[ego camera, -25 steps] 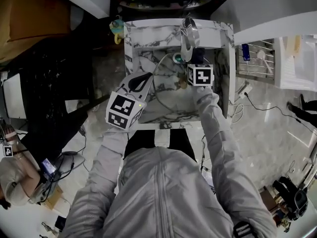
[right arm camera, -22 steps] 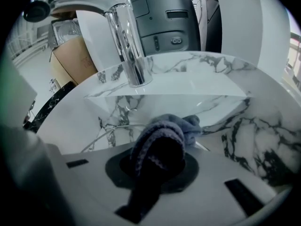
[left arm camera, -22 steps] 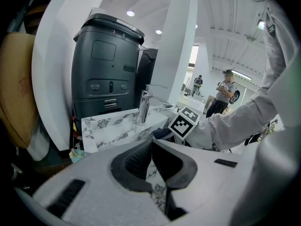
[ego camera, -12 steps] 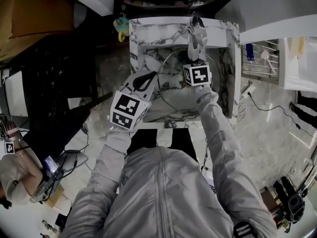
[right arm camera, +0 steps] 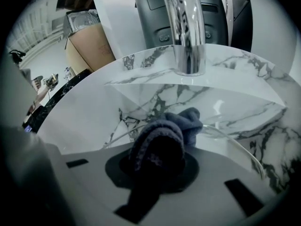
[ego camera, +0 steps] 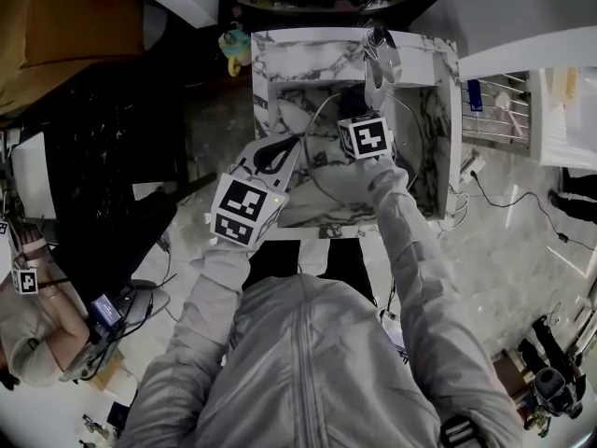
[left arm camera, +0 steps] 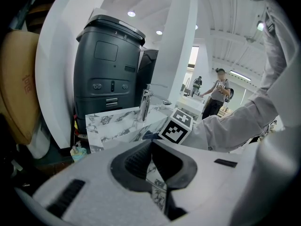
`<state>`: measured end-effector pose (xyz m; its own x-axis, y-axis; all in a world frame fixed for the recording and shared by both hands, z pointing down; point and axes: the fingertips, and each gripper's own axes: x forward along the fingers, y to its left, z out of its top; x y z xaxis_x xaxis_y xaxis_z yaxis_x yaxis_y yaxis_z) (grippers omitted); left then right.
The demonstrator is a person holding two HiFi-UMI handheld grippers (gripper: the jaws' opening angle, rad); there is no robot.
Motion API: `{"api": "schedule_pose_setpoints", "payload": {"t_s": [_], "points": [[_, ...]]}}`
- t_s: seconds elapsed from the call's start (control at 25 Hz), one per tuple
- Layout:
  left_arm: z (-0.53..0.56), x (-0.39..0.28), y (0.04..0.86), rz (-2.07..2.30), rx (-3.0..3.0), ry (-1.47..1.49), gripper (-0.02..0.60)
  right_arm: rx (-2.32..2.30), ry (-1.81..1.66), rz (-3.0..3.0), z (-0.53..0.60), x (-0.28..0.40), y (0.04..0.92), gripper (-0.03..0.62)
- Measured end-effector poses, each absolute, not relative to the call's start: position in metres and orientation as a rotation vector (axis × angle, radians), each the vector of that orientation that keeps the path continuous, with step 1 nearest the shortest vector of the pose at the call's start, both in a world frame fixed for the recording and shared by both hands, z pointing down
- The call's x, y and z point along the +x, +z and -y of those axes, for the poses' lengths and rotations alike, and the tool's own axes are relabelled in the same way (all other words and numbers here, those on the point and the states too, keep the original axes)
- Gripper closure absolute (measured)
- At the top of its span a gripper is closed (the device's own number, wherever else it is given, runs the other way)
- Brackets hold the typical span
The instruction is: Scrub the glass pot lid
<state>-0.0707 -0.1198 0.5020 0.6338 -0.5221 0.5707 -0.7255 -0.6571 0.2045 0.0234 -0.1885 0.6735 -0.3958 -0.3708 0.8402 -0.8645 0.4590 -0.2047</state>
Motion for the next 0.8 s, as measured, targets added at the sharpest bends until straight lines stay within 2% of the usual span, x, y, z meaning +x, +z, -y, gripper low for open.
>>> {"api": "schedule_pose_setpoints", "payload": {"t_s": [0.8], "points": [[0.105,-0.075,0.495,0.963,2.468,0.677,0.555,0.721,0.940,2.252,0.147,-0.043,0.632,0.533]]}}
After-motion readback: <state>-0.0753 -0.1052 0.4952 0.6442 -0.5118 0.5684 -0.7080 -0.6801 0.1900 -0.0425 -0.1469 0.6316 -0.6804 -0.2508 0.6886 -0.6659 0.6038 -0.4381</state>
